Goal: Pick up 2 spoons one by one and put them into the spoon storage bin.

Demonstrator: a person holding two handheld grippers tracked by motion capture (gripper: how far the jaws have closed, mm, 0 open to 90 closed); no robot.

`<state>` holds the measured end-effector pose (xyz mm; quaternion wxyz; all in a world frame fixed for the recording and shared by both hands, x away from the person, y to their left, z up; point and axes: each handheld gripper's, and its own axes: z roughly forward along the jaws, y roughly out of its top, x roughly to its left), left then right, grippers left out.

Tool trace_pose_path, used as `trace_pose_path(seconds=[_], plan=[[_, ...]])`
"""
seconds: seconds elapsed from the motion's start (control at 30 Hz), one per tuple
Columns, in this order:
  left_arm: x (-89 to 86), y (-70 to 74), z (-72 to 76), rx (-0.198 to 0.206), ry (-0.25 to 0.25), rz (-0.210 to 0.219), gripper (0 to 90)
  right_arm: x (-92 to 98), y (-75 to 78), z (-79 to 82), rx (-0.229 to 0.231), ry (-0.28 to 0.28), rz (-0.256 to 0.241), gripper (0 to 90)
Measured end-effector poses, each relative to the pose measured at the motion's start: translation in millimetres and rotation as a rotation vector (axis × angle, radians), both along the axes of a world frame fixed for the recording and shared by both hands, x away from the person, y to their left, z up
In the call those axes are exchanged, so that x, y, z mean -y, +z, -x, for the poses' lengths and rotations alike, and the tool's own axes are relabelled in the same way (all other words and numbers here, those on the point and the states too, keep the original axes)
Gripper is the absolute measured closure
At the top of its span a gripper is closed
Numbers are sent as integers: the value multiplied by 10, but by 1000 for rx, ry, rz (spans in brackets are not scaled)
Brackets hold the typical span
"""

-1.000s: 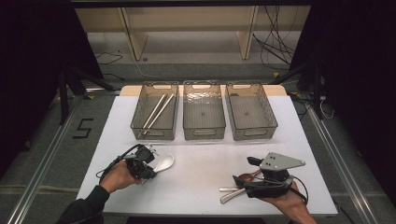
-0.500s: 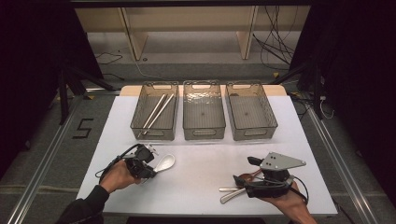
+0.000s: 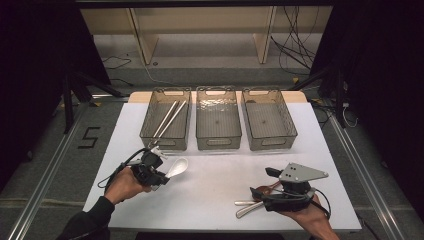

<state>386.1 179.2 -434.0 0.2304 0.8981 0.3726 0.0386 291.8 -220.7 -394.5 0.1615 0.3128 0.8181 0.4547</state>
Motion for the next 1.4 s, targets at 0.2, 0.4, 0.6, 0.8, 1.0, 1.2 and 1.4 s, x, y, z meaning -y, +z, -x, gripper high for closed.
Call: trace_pose_path(seconds=[0.2,0.4,0.6,0.8,1.0,1.2,1.4], plan=[[38,181,-74,27,19,90,762,2,-4,-2,-3,-3,-2,234],[116,299,-185,46,25,125,763,4,-11,-7,-3,-3,-4,234],[220,424,-349,70,48,177,763,6,-12,-7,-1,-6,-7,234],[358,556,-546,84,57,206,763,11,-15,-9,-3,-6,-9,234],[499,599,-704,88,69,212,764,16,-13,-7,0,-6,-11,234],[606,616,-844,95,86,219,764,19,-15,-10,1,-4,-15,233],[724,655,-981,93,97,226,764,20,-16,-12,-3,-2,-14,232]])
